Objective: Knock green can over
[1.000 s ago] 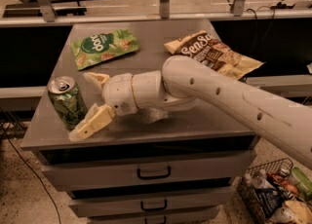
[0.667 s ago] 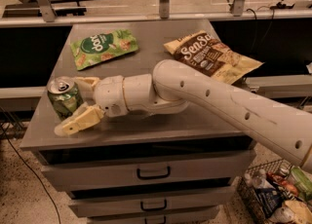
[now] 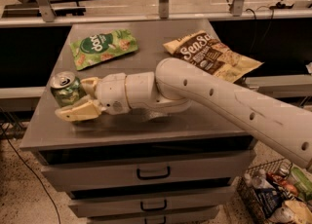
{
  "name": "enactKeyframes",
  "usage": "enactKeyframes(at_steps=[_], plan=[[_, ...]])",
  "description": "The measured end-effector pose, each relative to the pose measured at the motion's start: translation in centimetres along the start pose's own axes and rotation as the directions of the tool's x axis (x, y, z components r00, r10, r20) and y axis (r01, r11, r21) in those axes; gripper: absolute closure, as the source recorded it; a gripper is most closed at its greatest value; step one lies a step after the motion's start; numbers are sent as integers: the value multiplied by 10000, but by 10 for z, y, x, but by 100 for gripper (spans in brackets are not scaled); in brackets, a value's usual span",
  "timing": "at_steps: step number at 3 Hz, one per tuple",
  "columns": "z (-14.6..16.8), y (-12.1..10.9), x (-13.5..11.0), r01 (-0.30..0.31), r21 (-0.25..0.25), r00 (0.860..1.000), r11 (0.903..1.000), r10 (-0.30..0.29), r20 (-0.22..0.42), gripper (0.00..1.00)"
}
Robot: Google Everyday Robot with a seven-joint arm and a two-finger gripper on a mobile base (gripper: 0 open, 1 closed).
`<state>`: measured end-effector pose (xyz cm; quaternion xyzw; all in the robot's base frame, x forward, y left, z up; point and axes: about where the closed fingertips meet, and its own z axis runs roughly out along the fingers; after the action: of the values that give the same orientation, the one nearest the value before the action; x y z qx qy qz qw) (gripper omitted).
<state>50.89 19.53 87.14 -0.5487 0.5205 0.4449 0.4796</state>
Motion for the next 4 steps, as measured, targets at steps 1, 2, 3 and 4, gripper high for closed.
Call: enactKeyframes(at_steps=[1, 2, 3, 4], plan=[[-19, -12, -8, 146, 223, 9989, 9996, -136, -460, 86], [-45, -28, -19, 373, 296, 9898, 9989, -329, -1383, 100], [-74, -40, -20, 308, 168, 9660, 9994, -254, -2573, 100], [-104, -47, -17, 50, -32, 9172, 10000, -58, -3983, 100]])
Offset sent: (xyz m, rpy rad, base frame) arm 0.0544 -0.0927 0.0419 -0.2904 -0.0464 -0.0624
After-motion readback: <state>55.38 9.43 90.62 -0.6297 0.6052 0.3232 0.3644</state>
